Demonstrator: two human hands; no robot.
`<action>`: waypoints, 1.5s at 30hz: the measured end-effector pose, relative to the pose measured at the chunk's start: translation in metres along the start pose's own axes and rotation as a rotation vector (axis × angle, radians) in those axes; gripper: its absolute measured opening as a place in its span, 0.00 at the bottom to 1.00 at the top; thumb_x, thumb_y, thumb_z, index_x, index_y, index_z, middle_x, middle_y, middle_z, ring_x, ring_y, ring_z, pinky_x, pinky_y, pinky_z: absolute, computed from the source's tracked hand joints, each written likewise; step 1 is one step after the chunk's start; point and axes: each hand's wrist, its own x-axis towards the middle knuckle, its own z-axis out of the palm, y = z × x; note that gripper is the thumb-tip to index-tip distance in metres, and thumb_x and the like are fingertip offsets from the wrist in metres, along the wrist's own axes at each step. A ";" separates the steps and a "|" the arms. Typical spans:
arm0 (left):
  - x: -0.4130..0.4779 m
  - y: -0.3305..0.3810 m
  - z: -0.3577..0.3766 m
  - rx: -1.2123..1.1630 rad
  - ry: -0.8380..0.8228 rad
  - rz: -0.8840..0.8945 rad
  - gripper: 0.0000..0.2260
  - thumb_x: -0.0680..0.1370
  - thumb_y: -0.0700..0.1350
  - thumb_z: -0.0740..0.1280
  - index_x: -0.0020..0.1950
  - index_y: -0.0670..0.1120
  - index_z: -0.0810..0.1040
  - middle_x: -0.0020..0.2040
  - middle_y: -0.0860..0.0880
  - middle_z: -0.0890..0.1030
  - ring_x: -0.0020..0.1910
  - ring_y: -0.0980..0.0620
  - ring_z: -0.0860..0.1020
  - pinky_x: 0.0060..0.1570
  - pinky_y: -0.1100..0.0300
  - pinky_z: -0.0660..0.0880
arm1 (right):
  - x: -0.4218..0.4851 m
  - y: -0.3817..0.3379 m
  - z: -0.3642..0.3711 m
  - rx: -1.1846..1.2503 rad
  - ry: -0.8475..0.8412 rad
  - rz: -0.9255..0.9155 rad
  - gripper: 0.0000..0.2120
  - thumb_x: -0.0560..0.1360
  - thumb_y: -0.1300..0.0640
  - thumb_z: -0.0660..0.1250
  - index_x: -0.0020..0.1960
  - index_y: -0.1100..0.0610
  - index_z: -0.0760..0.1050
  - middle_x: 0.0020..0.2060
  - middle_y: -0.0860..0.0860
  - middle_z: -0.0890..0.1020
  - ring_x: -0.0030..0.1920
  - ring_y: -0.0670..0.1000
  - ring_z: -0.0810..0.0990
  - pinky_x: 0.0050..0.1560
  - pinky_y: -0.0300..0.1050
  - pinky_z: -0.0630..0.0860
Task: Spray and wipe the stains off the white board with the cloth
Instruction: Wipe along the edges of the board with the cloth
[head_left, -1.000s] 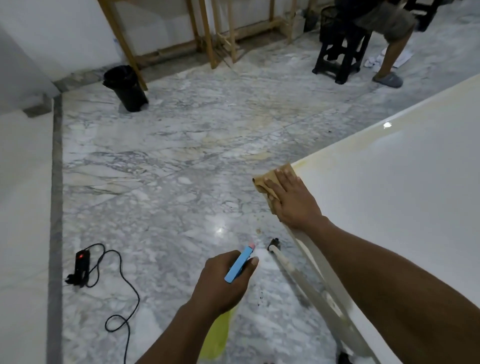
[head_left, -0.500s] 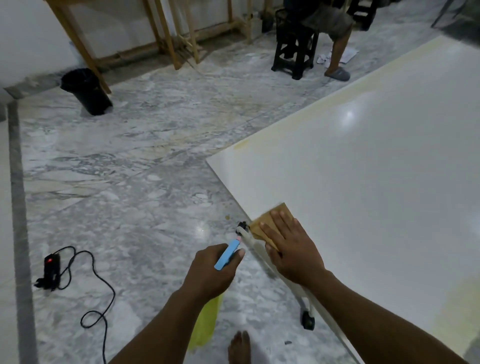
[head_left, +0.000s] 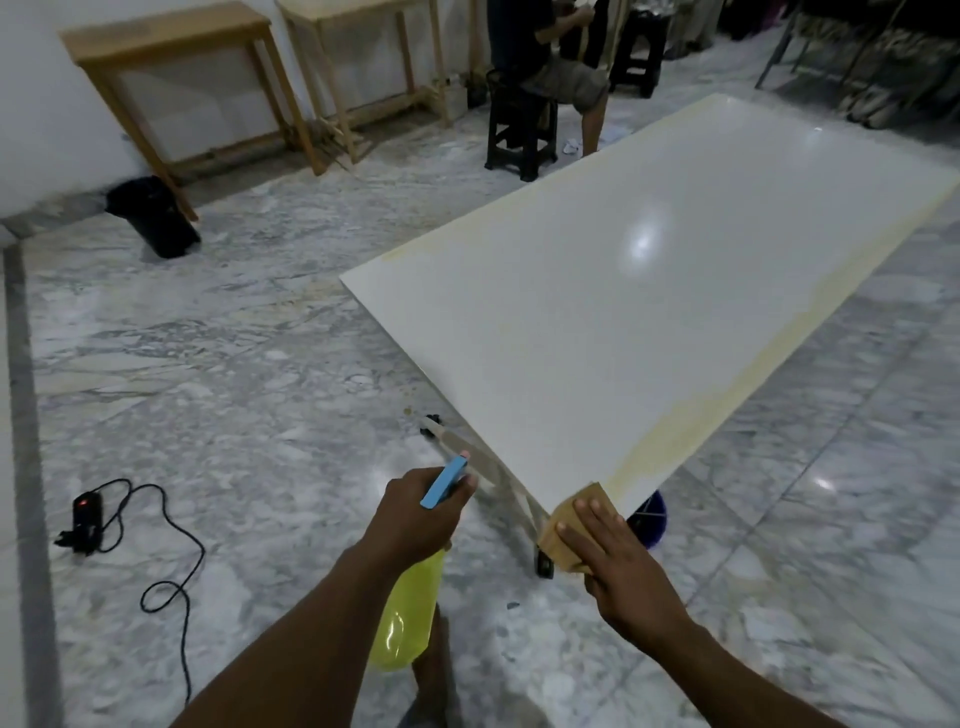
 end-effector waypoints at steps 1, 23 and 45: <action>-0.009 0.004 0.004 -0.009 0.003 0.002 0.14 0.83 0.55 0.69 0.45 0.45 0.81 0.32 0.47 0.80 0.31 0.45 0.86 0.30 0.66 0.79 | -0.019 0.003 -0.005 0.048 0.011 0.009 0.32 0.75 0.61 0.64 0.76 0.42 0.63 0.79 0.47 0.58 0.79 0.47 0.51 0.68 0.49 0.71; 0.059 0.116 -0.028 0.028 0.038 -0.003 0.24 0.80 0.60 0.70 0.50 0.37 0.82 0.37 0.44 0.81 0.39 0.38 0.87 0.45 0.46 0.85 | 0.169 -0.035 -0.226 1.826 -0.224 0.750 0.29 0.75 0.36 0.64 0.56 0.61 0.84 0.59 0.61 0.83 0.54 0.60 0.84 0.60 0.55 0.77; -0.032 0.137 0.118 -0.402 0.567 -0.592 0.19 0.78 0.60 0.73 0.50 0.43 0.84 0.42 0.45 0.82 0.25 0.55 0.82 0.29 0.64 0.78 | 0.229 -0.028 -0.194 1.278 -1.372 0.388 0.39 0.71 0.33 0.69 0.70 0.61 0.74 0.67 0.62 0.76 0.67 0.63 0.75 0.70 0.59 0.69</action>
